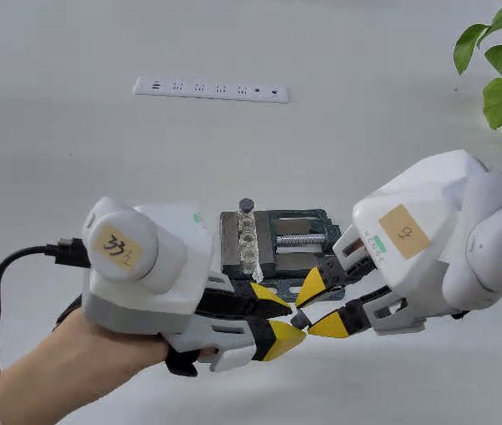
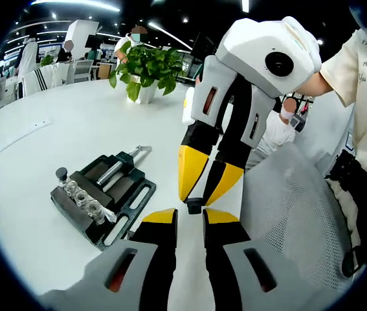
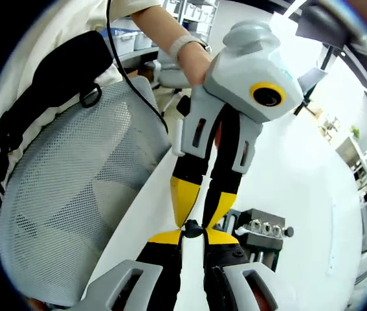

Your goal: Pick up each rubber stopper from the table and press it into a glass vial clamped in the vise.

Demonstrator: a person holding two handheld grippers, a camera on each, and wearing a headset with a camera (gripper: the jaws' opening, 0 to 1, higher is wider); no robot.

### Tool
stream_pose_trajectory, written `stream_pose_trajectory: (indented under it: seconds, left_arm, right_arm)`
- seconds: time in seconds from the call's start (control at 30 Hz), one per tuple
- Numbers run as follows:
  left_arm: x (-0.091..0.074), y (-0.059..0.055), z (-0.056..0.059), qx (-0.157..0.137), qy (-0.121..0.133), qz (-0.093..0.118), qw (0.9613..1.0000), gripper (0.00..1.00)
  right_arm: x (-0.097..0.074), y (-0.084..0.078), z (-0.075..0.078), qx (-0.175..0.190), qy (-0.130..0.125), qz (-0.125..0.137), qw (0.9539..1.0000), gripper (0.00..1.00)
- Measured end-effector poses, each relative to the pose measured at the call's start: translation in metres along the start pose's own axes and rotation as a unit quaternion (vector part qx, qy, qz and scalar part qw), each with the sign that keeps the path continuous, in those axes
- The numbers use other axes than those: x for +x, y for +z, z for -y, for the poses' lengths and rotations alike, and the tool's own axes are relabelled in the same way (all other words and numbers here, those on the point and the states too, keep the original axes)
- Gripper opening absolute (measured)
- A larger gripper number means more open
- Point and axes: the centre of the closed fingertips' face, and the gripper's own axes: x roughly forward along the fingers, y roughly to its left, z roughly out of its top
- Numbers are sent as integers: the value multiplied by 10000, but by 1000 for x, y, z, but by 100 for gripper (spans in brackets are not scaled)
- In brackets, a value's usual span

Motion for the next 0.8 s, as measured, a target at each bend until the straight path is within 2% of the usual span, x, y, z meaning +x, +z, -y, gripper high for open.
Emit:
stream_pose_trajectory:
  seconds: [0.13, 0.4, 0.57, 0.8]
  left_arm:
    - [0, -1, 1, -77, -99, -31, 9999, 6]
    - [1, -7, 2, -102, -183, -179, 9996, 6]
    - [2, -9, 5, -143, -247, -248, 9993, 5]
    - [3, -8, 5, -128, -253, -241, 9993, 4]
  right_arm:
    - [2, 0, 0, -108, 72, -63, 9999, 7]
    - [3, -2, -4, -376, 269, -273, 9986, 7]
    - [4, -2, -6, -427, 348, -327, 9979, 7]
    - [3, -2, -6, -404, 349, -352, 9980, 7]
